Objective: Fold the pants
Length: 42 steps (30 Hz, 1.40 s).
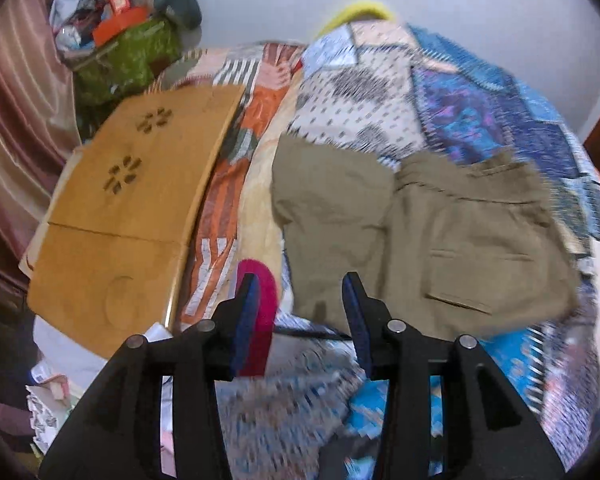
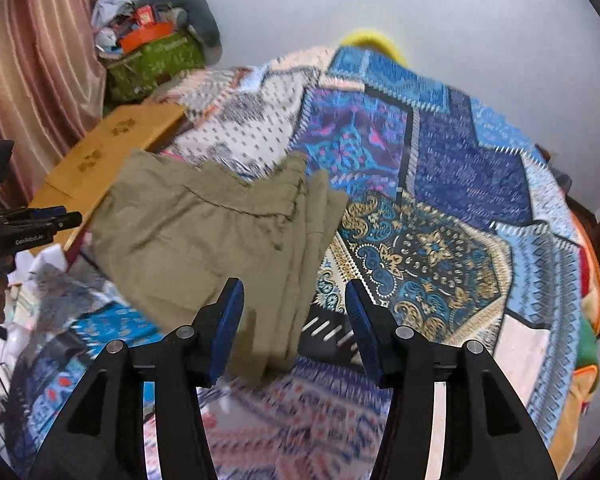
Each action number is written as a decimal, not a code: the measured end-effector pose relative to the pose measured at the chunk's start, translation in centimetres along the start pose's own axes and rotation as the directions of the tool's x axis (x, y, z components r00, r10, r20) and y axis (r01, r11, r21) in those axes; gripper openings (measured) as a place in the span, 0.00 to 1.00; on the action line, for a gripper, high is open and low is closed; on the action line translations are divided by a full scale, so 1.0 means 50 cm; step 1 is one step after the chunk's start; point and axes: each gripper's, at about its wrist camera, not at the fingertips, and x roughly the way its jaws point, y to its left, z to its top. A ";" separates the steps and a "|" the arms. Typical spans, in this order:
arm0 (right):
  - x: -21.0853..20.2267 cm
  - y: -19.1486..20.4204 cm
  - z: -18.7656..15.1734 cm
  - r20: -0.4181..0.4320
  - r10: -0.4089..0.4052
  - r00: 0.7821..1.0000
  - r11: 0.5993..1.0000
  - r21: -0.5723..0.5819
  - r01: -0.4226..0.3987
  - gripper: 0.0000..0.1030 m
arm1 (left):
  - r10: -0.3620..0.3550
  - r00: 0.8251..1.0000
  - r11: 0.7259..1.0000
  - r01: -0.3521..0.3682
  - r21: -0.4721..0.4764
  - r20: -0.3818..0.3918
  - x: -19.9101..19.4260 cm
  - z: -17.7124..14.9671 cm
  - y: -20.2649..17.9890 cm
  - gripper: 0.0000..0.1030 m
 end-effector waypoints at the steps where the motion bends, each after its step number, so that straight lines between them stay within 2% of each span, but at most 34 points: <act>1: -0.028 0.005 -0.001 0.020 0.006 1.000 1.000 0.001 -0.006 0.47 | -0.002 1.000 1.000 0.002 0.007 0.015 -0.021 -0.001 -0.004 0.42; 5: -0.118 0.024 -0.001 0.092 0.027 0.995 1.000 0.006 -0.028 0.47 | -0.025 0.993 0.999 0.019 0.049 0.119 -0.161 -0.013 -0.036 0.45; 8: -0.202 0.045 -0.005 0.171 0.028 0.985 1.000 -0.004 -0.028 0.47 | -0.020 0.980 0.996 0.002 0.089 0.196 -0.253 -0.026 -0.061 0.53; 13: -0.330 0.074 -0.020 0.285 0.077 0.955 0.997 -0.022 -0.074 0.47 | -0.073 0.945 0.990 0.030 0.140 0.318 -0.416 -0.069 -0.097 0.55; 16: -0.412 0.096 -0.041 0.364 0.094 0.927 0.996 -0.042 -0.085 0.47 | -0.090 0.910 0.989 0.032 0.147 0.406 -0.513 -0.106 -0.108 0.58; 20: -0.518 0.124 -0.078 0.477 0.099 0.873 0.995 -0.065 -0.077 0.47 | -0.091 0.846 0.990 0.022 0.136 0.525 -0.630 -0.166 -0.119 0.63; 23: -0.584 0.140 -0.112 0.552 0.113 0.826 0.993 -0.078 -0.084 0.47 | -0.091 0.791 0.991 0.011 0.135 0.605 -0.708 -0.216 -0.130 0.65; 27: -0.644 0.163 -0.156 0.627 0.120 0.770 0.993 -0.092 -0.079 0.47 | -0.105 0.737 0.991 0.023 0.131 0.668 -0.773 -0.275 -0.138 0.69; 28: -0.657 0.170 -0.168 0.645 0.115 0.755 0.993 -0.093 -0.072 0.47 | -0.113 0.727 0.991 0.033 0.130 0.677 -0.785 -0.288 -0.139 0.70; 31: -0.678 0.184 -0.193 0.673 0.111 0.731 0.993 -0.097 -0.062 0.47 | -0.141 0.704 0.988 0.061 0.139 0.696 -0.812 -0.323 -0.144 0.72; 32: -0.684 0.189 -0.201 0.682 0.108 0.723 0.994 -0.097 -0.056 0.47 | -0.159 0.696 0.986 0.073 0.151 0.700 -0.817 -0.332 -0.144 0.74; 33: -0.689 0.193 -0.210 0.693 0.102 0.714 0.994 -0.094 -0.051 0.47 | -0.168 0.689 0.984 0.080 0.156 0.705 -0.821 -0.339 -0.145 0.81; 35: -0.698 0.195 -0.225 0.705 0.094 0.703 0.995 -0.085 -0.048 0.56 | -0.165 0.668 0.985 0.080 0.151 0.726 -0.831 -0.355 -0.146 0.88; 37: -0.702 0.196 -0.234 0.718 0.093 0.690 0.996 -0.076 -0.054 0.73 | -0.165 0.654 0.985 0.070 0.158 0.738 -0.841 -0.371 -0.152 0.93; 39: -0.703 0.198 -0.238 0.723 0.088 0.685 0.996 -0.070 -0.054 0.79 | -0.168 0.648 0.984 0.066 0.165 0.743 -0.847 -0.382 -0.157 0.98; 42: -0.707 0.204 -0.245 0.720 0.089 0.688 0.996 -0.063 -0.062 0.86 | -0.178 0.639 0.982 0.067 0.177 0.748 -0.853 -0.398 -0.163 1.00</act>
